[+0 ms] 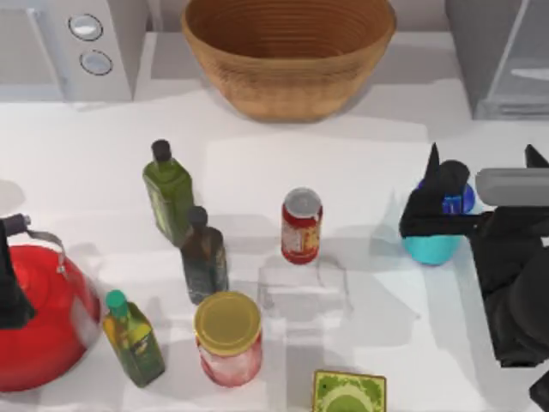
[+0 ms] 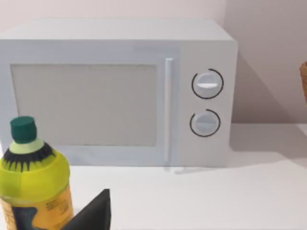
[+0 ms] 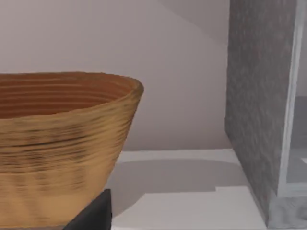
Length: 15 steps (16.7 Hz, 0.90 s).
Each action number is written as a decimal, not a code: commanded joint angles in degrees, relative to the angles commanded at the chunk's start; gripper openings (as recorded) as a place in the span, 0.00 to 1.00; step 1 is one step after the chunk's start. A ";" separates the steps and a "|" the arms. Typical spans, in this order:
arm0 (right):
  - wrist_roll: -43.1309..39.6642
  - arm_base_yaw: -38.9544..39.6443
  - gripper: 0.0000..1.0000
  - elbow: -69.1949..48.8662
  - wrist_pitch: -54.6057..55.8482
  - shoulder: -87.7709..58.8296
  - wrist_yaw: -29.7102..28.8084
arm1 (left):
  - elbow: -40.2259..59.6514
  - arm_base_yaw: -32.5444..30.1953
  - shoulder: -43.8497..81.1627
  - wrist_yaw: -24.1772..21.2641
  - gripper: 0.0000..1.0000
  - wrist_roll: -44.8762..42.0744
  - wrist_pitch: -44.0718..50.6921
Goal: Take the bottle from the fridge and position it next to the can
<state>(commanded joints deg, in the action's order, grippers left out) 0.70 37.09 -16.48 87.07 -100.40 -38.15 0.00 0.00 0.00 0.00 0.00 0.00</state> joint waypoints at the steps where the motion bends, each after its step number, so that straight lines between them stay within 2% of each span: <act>1: 0.01 -1.41 1.00 0.53 -3.50 4.49 1.58 | 0.00 0.00 0.00 0.00 1.00 0.00 0.00; 15: -0.26 -29.68 1.00 13.93 -70.49 82.39 30.10 | 0.00 0.00 0.00 0.00 1.00 0.00 0.00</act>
<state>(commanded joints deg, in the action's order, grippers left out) 0.45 7.41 -2.55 16.58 -18.01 -8.05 0.00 0.00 0.00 0.00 0.00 0.00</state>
